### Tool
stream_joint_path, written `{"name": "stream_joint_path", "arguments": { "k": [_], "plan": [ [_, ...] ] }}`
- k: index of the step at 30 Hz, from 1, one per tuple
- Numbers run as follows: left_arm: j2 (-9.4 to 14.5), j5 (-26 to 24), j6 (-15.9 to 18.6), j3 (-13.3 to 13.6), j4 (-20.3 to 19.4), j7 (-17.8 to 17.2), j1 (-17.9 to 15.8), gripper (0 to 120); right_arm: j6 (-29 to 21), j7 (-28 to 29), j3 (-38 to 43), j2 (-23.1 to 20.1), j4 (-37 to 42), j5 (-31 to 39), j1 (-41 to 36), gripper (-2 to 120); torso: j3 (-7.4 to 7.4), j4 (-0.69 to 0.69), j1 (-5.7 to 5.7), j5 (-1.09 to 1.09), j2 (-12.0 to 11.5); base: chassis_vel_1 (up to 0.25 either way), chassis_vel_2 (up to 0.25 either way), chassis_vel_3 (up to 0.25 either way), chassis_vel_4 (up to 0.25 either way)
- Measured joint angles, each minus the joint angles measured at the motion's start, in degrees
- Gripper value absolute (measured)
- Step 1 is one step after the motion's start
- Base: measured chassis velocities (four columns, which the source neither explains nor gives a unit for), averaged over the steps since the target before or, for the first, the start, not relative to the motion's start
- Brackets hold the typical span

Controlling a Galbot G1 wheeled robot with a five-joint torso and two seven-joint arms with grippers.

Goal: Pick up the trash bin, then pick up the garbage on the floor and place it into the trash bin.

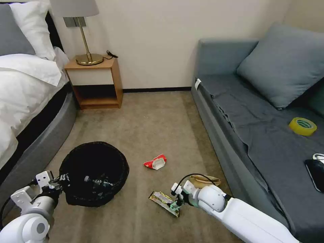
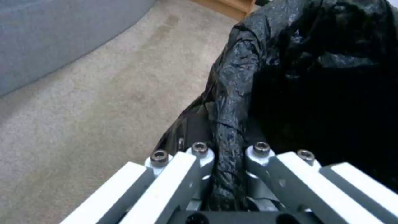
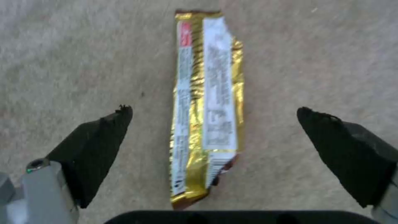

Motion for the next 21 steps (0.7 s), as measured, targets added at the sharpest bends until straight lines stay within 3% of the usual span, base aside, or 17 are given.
{"name": "stream_joint_path", "arguments": {
  "k": [8,21],
  "plan": [
    [1.1,-1.2,-0.3,-1.4,0.4,0.3,0.4,3,-1.5,1.5,-7.4,0.8,-2.4,5.9,5.8,100,0.0,0.0,0.0,-0.01,0.0,0.0,0.0,0.0,0.0],
    [2.8,-2.8,-1.2,-3.3,1.7,0.9,1.0,3,-1.1,1.8,-15.7,1.8,-6.9,6.3,10.3,100,0.0,0.0,0.0,0.0,0.0,0.0,0.0,0.0,0.0]
  ]
}}
